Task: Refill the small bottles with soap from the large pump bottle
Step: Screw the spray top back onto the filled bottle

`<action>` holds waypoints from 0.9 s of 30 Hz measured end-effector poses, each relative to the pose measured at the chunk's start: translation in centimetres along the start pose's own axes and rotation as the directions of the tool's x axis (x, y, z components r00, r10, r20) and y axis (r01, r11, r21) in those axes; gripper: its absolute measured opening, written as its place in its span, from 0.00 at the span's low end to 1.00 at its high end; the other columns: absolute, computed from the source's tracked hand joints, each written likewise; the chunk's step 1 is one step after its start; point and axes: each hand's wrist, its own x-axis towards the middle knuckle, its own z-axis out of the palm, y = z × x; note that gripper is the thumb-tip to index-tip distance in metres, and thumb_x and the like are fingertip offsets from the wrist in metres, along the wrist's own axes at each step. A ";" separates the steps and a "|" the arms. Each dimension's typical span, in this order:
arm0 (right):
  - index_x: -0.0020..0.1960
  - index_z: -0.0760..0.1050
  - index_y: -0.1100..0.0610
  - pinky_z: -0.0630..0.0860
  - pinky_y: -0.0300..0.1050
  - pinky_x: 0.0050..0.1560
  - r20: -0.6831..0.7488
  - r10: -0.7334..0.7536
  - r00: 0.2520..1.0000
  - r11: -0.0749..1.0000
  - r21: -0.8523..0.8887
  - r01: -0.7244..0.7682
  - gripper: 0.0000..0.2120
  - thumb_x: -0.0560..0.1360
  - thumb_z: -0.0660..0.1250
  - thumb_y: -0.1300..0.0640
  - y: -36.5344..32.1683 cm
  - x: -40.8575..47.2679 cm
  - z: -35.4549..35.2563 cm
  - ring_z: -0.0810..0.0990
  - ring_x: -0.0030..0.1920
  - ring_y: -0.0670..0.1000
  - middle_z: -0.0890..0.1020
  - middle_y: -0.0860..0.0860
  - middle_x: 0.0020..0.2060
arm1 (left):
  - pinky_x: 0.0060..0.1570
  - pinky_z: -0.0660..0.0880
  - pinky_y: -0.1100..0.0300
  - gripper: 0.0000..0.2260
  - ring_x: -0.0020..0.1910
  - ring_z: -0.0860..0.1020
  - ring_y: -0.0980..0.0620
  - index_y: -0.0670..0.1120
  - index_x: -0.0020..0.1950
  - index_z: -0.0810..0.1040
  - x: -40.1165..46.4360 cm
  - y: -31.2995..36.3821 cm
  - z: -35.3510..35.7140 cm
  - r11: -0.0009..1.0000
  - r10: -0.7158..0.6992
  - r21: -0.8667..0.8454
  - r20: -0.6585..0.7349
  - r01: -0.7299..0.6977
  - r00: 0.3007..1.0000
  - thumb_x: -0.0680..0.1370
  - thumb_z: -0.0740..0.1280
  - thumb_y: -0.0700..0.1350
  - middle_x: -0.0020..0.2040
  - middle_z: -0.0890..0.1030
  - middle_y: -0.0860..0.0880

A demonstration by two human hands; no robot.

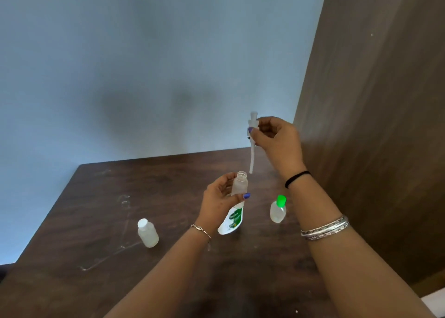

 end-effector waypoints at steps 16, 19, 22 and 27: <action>0.46 0.78 0.57 0.80 0.51 0.53 0.232 0.002 0.973 0.991 0.132 -0.034 0.06 0.70 0.73 0.62 -1.2 -1.8 6.0 0.82 0.44 0.54 0.83 0.55 0.42 | 0.53 0.77 0.65 0.24 0.53 0.79 0.52 0.45 0.60 0.74 -1.2 0.9 -4.8 0.998 0.058 0.037 -0.130 -0.054 0.990 0.66 0.75 0.37 0.55 0.80 0.48; 0.45 0.77 0.56 0.78 0.36 0.47 0.325 0.039 0.945 0.983 0.155 -0.094 0.07 0.70 0.72 0.64 -0.4 -2.3 6.1 0.81 0.39 0.44 0.82 0.52 0.40 | 0.55 0.76 0.62 0.24 0.54 0.79 0.51 0.46 0.60 0.74 -1.2 1.0 -5.1 0.998 0.055 0.036 -0.150 -0.050 0.987 0.66 0.75 0.38 0.56 0.80 0.47; 0.47 0.78 0.57 0.78 0.34 0.48 0.425 0.062 0.903 0.980 0.145 -0.135 0.07 0.71 0.71 0.65 0.5 -2.8 6.1 0.81 0.41 0.44 0.83 0.54 0.44 | 0.59 0.75 0.57 0.25 0.55 0.78 0.50 0.44 0.62 0.73 -1.2 1.0 -5.5 0.998 0.051 0.036 -0.165 -0.046 0.985 0.66 0.75 0.39 0.57 0.80 0.46; 0.55 0.77 0.63 0.77 0.29 0.46 0.508 0.091 0.857 0.974 0.135 -0.183 0.12 0.72 0.69 0.67 1.4 -3.6 5.9 0.81 0.45 0.44 0.83 0.54 0.47 | 0.57 0.76 0.59 0.25 0.51 0.80 0.52 0.42 0.61 0.74 -1.2 0.8 -5.9 0.999 0.048 0.031 -0.172 -0.043 0.984 0.65 0.75 0.37 0.55 0.81 0.44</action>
